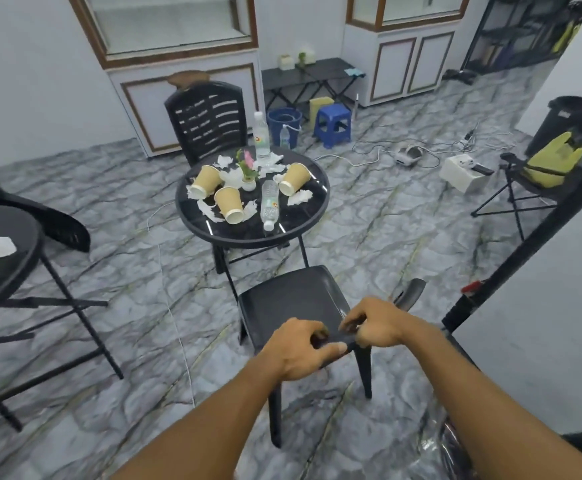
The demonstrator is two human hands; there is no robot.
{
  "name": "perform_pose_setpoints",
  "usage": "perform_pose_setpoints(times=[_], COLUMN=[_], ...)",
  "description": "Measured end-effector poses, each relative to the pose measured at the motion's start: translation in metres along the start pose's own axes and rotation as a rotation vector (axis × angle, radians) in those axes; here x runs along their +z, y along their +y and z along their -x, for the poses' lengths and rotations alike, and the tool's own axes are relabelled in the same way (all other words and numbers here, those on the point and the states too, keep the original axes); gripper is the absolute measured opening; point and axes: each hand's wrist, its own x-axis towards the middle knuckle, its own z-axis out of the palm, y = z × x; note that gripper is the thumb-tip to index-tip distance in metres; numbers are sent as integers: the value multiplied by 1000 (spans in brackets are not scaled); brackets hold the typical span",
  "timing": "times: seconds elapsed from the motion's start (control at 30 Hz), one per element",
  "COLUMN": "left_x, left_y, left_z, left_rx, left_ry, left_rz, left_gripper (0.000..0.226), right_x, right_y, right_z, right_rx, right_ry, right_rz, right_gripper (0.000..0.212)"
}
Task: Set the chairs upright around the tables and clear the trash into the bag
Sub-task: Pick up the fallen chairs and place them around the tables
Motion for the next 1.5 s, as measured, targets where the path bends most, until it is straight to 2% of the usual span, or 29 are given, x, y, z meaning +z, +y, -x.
perform_pose_setpoints(times=[0.07, 0.13, 0.2, 0.37, 0.47, 0.57, 0.73, 1.03, 1.33, 1.5], left_x=[-18, -41, -70, -150, -191, -230, -294, -374, -480, -554], left_y=[-18, -42, -67, -130, -170, -208, -271, -366, -481, -533], left_z=[5, 12, 24, 56, 65, 64, 52, 11, -95, -149], left_rx=[-81, -181, -276, -469, -523, -554, -545, -608, -687, -751], left_ry=[111, 224, 250, 273, 319, 367, 400, 409, 460, 468], left_rz=[37, -57, -134, -103, -115, -104, -75, -34, -15, -32], left_gripper=[65, 50, 37, 49, 48, 43, 53, 51, 57, 53], right_x=[-4, -2, 3, 8, 6, -3, -12, -16, -72, -115], right_y=[-31, -65, -98, -185, -238, -288, -354, -441, -536, -593], right_z=[-8, -21, -38, -83, -114, -151, -221, -347, -537, -629], right_rx=[-50, -92, -120, -229, -281, -327, -372, -362, -481, -523], right_ry=[-2, 45, 73, 28, 12, 20, 60, -27, 4, -70], right_rz=[-43, 30, 46, 71, 108, 140, 159, 137, 174, 214], right_gripper=[50, 54, 52, 42, 50, 54, 49, 55, 50, 45])
